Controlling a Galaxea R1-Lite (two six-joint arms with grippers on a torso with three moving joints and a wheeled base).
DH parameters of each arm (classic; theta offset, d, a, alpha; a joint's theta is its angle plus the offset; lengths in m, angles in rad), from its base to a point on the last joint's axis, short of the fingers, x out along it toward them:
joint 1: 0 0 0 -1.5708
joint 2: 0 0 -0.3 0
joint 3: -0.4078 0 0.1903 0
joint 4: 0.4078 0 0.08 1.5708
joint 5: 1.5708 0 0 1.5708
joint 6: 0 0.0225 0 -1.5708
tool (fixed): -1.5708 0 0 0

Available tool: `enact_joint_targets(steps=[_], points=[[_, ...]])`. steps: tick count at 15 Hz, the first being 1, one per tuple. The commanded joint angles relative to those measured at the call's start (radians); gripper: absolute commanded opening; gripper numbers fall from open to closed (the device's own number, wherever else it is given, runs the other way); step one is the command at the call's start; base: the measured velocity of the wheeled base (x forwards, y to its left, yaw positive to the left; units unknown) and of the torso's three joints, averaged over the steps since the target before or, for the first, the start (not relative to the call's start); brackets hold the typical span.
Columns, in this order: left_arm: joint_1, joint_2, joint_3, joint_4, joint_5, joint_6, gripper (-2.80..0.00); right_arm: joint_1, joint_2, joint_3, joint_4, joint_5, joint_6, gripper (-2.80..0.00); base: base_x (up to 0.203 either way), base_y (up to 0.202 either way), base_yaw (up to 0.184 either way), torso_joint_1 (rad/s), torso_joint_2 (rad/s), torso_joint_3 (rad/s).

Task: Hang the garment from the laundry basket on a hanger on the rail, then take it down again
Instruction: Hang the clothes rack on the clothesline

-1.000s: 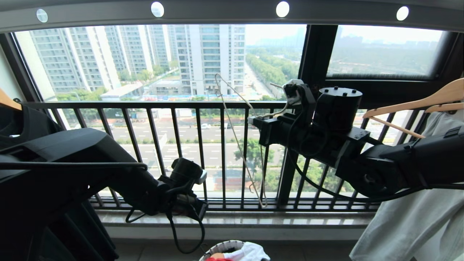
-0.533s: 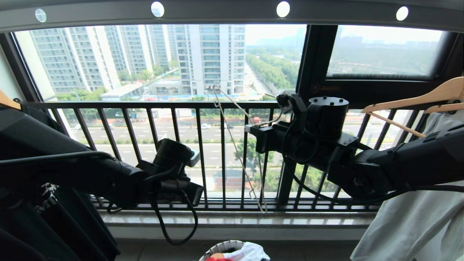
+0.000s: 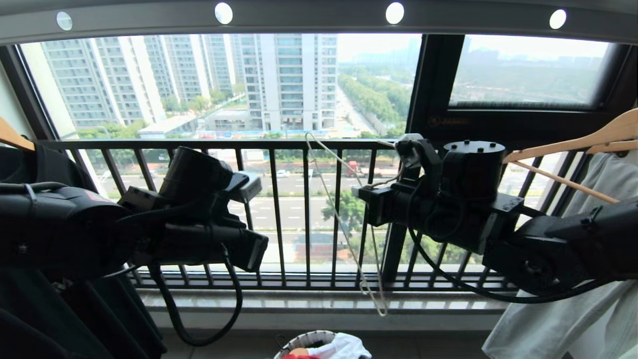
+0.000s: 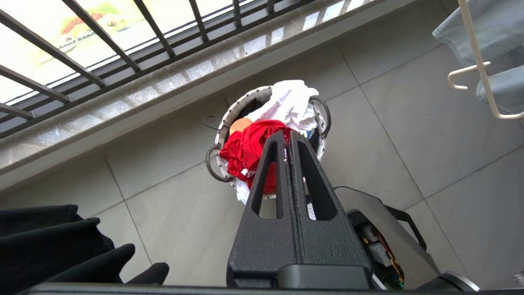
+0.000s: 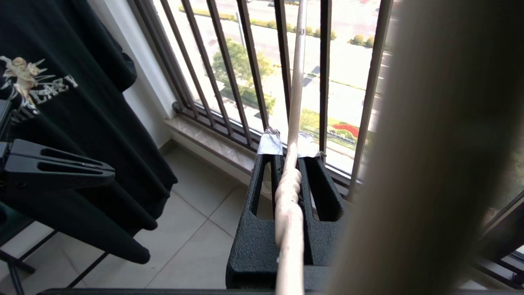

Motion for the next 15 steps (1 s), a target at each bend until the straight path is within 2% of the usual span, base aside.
enact_joint_targets(steps=[1, 8, 12, 15], points=[[-0.015, -0.114, -0.001, 0.024, 0.000, 0.000, -2.80, -0.005, -0.126, 0.053, 0.017, -0.013, 0.000, -2.80, 0.000, 0.000, 0.000, 0.000, 0.00, 0.000], [-0.075, -0.329, 0.000, 0.054, -0.003, 0.001, -2.80, -0.024, -0.420, 0.107, 0.230, -0.093, -0.002, -2.80, 0.000, 0.000, 0.000, 0.000, 0.00, 0.000], [-0.096, -0.398, -0.002, 0.055, -0.003, 0.001, -2.80, -0.085, -0.541, 0.093, 0.379, -0.119, -0.018, -2.80, 0.000, 0.000, 0.000, 0.000, 0.00, 0.000], [-0.107, -0.442, 0.002, 0.048, -0.006, -0.001, -2.80, -0.149, -0.569, 0.012, 0.486, -0.126, -0.028, -2.80, 0.000, 0.000, 0.000, 0.000, 0.00, 0.000]])
